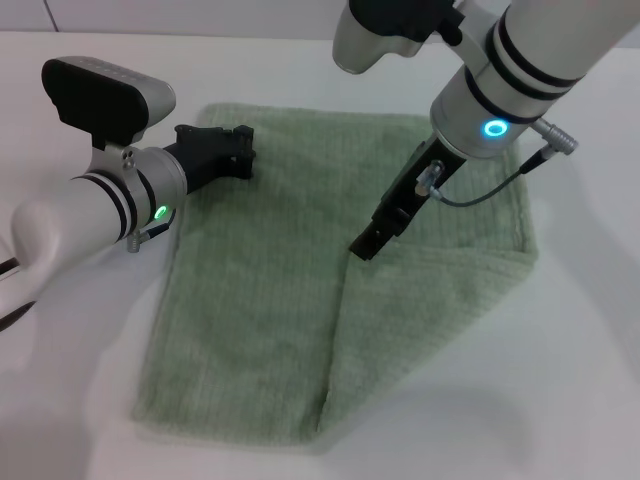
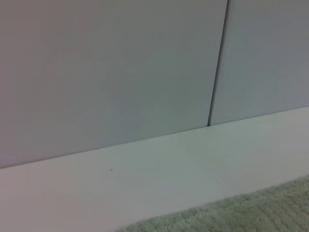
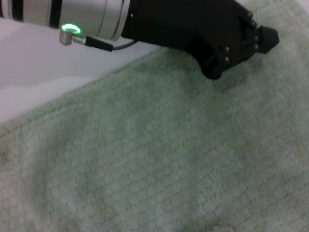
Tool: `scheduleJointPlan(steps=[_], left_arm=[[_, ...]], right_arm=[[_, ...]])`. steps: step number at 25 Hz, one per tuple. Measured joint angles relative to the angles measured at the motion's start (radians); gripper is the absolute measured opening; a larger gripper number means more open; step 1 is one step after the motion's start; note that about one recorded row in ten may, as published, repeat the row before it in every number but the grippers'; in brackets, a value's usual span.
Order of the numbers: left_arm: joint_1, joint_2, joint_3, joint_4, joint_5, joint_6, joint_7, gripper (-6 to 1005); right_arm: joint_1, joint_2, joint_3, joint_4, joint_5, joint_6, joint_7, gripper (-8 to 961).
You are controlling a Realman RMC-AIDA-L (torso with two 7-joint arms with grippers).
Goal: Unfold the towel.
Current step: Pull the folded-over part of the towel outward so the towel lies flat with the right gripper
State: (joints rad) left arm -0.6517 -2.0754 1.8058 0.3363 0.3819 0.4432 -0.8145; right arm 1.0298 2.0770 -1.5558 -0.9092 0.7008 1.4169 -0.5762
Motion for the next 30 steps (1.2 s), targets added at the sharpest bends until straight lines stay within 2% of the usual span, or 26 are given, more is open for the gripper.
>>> scheduleJointPlan(steps=[17,30], left_arm=[[0.003,0.000,0.000,0.003,0.000,0.000,0.000,-2],[0.006,0.001,0.004,0.010,0.000,0.000,0.000,-2]], right_arm=[[0.041,0.007,-0.002,0.203,0.073,-0.126,-0.104,813],[0.063,0.008,-0.001,0.264,0.090,-0.156,-0.127,814]])
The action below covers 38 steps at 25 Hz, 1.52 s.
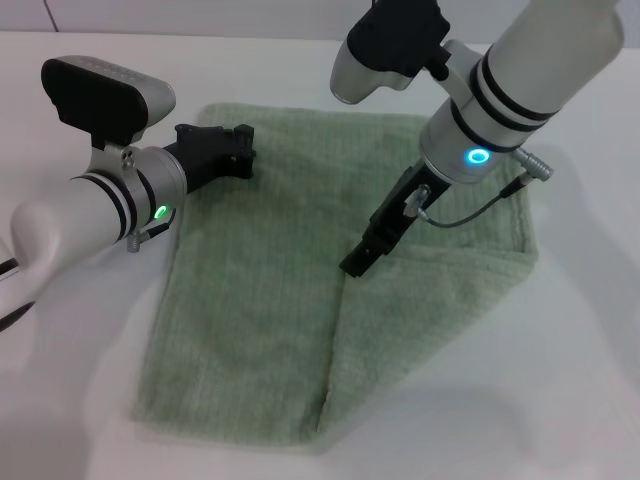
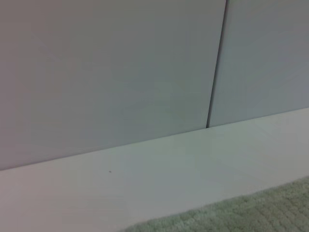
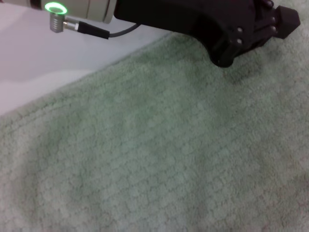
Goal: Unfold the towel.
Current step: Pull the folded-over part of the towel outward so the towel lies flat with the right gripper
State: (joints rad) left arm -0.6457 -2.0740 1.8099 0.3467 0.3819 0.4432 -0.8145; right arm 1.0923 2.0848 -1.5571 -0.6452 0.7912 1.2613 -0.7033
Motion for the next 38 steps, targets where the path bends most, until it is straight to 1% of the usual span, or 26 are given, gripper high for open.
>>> scheduleJointPlan(steps=[5,15,18,25,30,38], left_arm=[[0.000,0.000,0.000,0.000,0.000,0.000,0.000,-2],[0.000,0.002,-0.004,0.000,0.000,0.000,0.000,-2],[0.000,0.002,-0.004,0.000,0.000,0.000,0.000,-2],[0.000,0.002,-0.005,0.000,0.000,0.000,0.000,-2],[0.000,0.002,-0.006,0.000,0.000,0.000,0.000,-2],[0.000,0.002,-0.006,0.000,0.000,0.000,0.000,-2]], right_arm=[[0.019,0.001,0.002,0.037,0.002,-0.005,-0.011,813],[0.033,0.002,-0.012,0.054,0.002,-0.010,-0.010,814],[0.048,0.002,-0.014,0.084,0.002,-0.016,-0.011,654],[0.052,0.002,-0.014,0.088,0.002,-0.018,-0.011,456],[0.053,0.001,-0.014,0.088,0.002,-0.023,-0.011,394],[0.053,0.001,-0.014,0.090,0.002,-0.027,-0.011,258]])
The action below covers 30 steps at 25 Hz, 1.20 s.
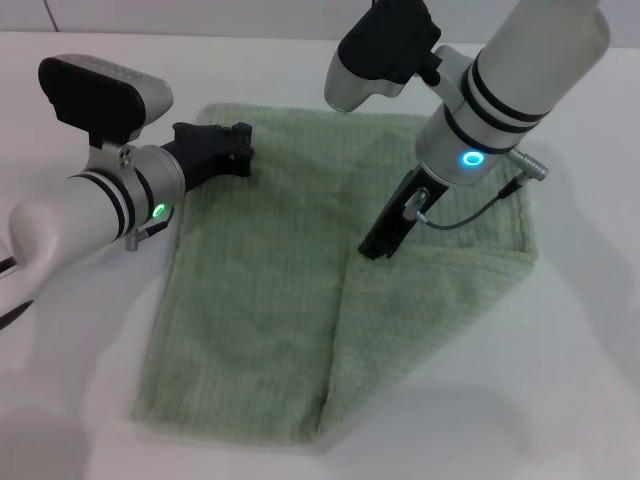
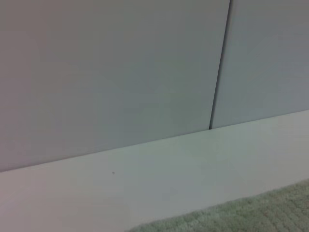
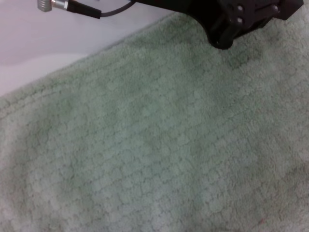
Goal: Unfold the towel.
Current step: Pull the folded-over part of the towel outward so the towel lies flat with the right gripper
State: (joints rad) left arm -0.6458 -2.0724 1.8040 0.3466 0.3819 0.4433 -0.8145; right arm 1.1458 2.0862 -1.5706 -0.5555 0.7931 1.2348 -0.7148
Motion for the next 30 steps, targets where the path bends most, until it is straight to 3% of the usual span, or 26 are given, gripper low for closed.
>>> scheduleJointPlan(steps=[7,16,23,30], left_arm=[[0.000,0.000,-0.001,0.000,0.000,0.000,0.000,-2],[0.000,0.002,-0.002,0.000,0.000,0.000,0.000,-2],[0.001,0.002,-0.002,0.000,0.000,0.000,0.004,-1],[0.007,0.002,-0.001,0.002,0.000,0.000,0.004,-1]], right_arm=[[0.000,0.000,0.000,0.000,-0.001,-0.002,0.000,101],[0.000,0.000,0.000,0.000,-0.005,0.004,-0.013,0],[-0.002,-0.001,0.000,-0.038,-0.007,0.019,-0.012,-1],[-0.039,-0.005,0.000,-0.204,-0.011,0.120,0.012,0]])
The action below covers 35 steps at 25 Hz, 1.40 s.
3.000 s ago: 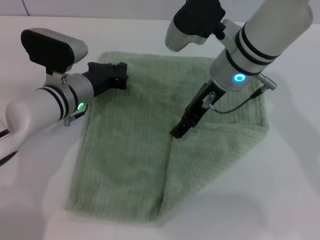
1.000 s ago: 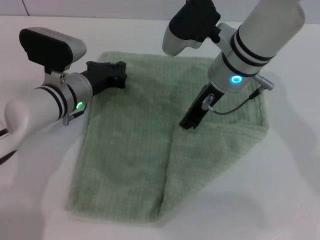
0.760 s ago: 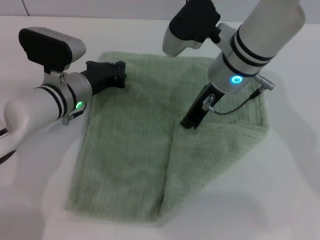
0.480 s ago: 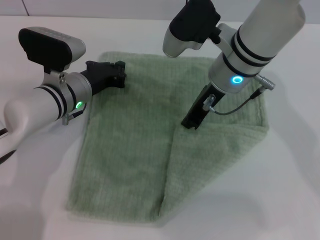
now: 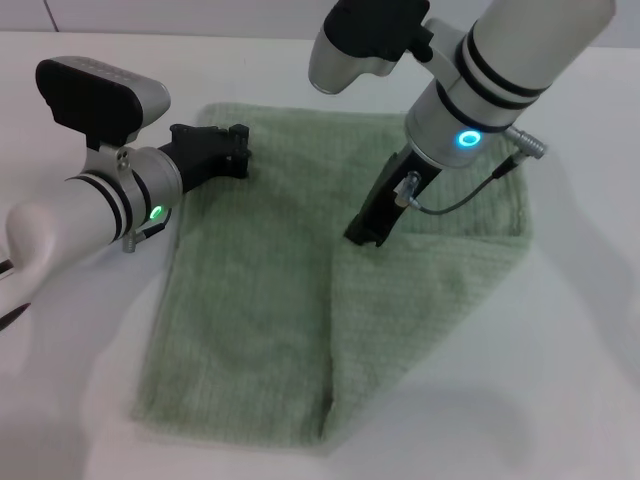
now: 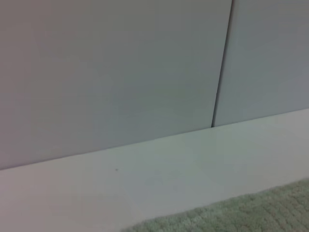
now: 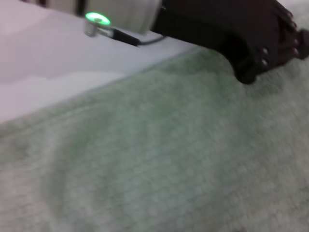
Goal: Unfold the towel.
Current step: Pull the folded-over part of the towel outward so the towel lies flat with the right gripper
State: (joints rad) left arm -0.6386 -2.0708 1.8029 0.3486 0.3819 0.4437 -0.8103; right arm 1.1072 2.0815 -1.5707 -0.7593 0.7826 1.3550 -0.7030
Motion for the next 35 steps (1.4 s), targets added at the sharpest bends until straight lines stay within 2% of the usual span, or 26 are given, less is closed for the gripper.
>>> scheduleJointPlan(steps=[7,13,18,27,35], left_arm=[[0.011,0.004,0.002,0.019,0.000,0.002,-0.002,-1],[0.013,0.005,0.002,0.023,0.000,0.002,-0.002,-1],[0.015,0.005,0.001,0.024,0.000,0.001,-0.002,-1],[0.013,0.005,-0.001,0.026,0.000,0.001,0.005,-1],[0.010,0.005,-0.002,0.027,0.000,0.002,0.007,-1]], right_arm=[[-0.026,-0.002,0.000,-0.204,-0.031,0.178,0.062,0],[-0.029,-0.002,-0.005,-0.314,-0.032,0.308,0.113,-1],[-0.032,-0.002,-0.071,-0.405,-0.036,0.403,0.181,14],[-0.005,-0.003,-0.266,-0.407,-0.043,0.456,0.285,42],[0.032,-0.003,-0.355,-0.352,-0.035,0.473,0.302,66]])
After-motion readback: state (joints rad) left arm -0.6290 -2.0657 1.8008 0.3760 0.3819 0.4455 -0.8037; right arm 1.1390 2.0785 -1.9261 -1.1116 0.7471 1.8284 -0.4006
